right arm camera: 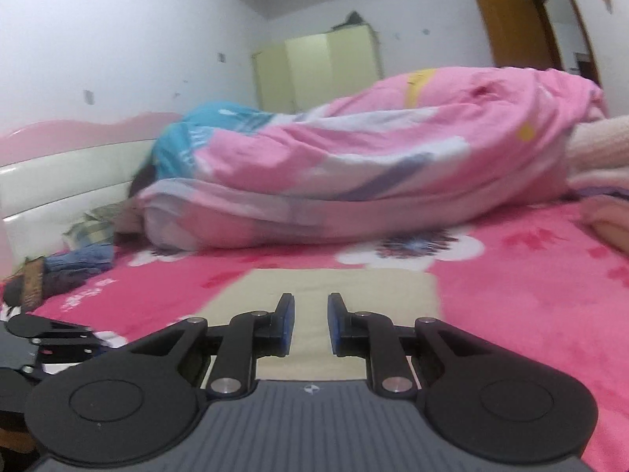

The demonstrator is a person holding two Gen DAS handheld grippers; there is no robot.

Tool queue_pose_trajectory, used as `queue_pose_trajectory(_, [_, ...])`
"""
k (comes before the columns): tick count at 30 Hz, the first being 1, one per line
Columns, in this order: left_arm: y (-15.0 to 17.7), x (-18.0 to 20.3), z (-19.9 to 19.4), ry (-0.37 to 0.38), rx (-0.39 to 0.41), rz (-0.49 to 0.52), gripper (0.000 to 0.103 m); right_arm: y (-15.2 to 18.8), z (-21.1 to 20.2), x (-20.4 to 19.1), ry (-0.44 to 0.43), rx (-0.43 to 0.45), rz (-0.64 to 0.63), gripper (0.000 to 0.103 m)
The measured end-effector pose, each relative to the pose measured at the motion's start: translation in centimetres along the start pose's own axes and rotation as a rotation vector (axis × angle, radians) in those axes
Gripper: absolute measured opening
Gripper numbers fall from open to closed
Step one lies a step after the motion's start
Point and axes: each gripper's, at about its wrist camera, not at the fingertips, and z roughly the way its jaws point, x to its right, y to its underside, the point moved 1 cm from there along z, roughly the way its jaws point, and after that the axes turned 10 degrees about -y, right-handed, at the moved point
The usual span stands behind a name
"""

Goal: Fold clothes

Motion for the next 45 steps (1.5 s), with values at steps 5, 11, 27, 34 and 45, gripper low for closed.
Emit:
queue_pose_trajectory(5, [-0.1,-0.2,0.1,0.020,-0.011,-0.006,0.031,4.4,0.9,-1.3,0.029,-0.110,-0.041,0.020])
queue_pose_trajectory(11, [0.0,-0.7,0.2,0.035,-0.018,-0.037,0.032,3.4,-2.1,-1.9,0.028,-0.140,-0.049,0.023])
queue_pose_trajectory(27, [-0.3,-0.5,-0.5,0.012,-0.033,-0.025,0.036,6.1,1.4,-2.3,0.012,-0.013,-0.090,0.024])
queue_pose_trajectory(34, [-2.8,-1.3,-0.8,0.007,0.027,-0.071,0.036,6.5,1.5,-2.2,0.009,0.020,-0.098,0.024])
queue_pose_trajectory(45, [0.0,-2.7,2.7,0.058,-0.085,-0.235,0.040,6.9,1.4,-2.3,0.011,0.034,-0.104,0.024])
